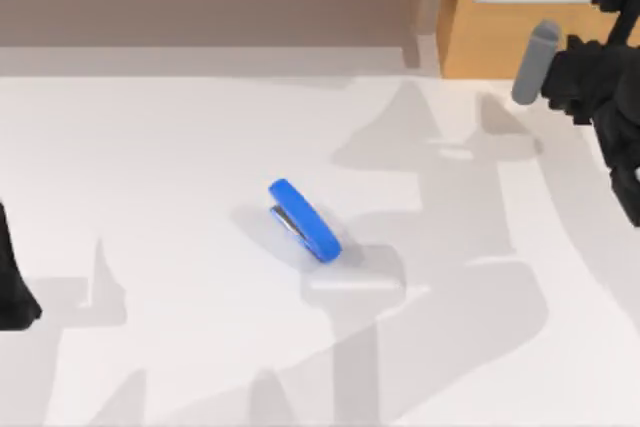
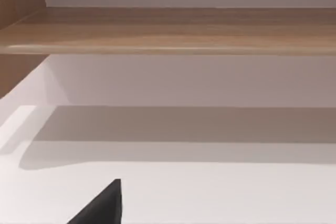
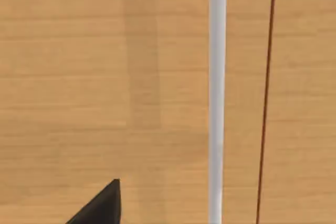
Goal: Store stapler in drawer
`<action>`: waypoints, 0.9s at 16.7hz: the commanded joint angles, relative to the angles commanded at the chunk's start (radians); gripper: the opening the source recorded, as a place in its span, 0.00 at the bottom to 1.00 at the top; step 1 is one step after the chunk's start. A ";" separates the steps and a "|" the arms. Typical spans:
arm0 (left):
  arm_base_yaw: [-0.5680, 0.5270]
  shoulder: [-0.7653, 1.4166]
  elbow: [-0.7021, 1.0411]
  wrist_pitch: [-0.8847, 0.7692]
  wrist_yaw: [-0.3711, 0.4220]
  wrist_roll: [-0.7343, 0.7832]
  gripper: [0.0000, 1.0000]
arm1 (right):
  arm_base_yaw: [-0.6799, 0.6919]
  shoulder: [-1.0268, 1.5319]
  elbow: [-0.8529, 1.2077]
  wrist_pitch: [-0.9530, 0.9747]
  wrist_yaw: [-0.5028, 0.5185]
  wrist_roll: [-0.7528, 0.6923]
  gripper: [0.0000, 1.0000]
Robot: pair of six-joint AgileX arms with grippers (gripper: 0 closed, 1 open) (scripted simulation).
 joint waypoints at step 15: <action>0.000 0.000 0.000 0.000 0.000 0.000 1.00 | -0.008 0.107 0.131 -0.027 -0.006 -0.038 1.00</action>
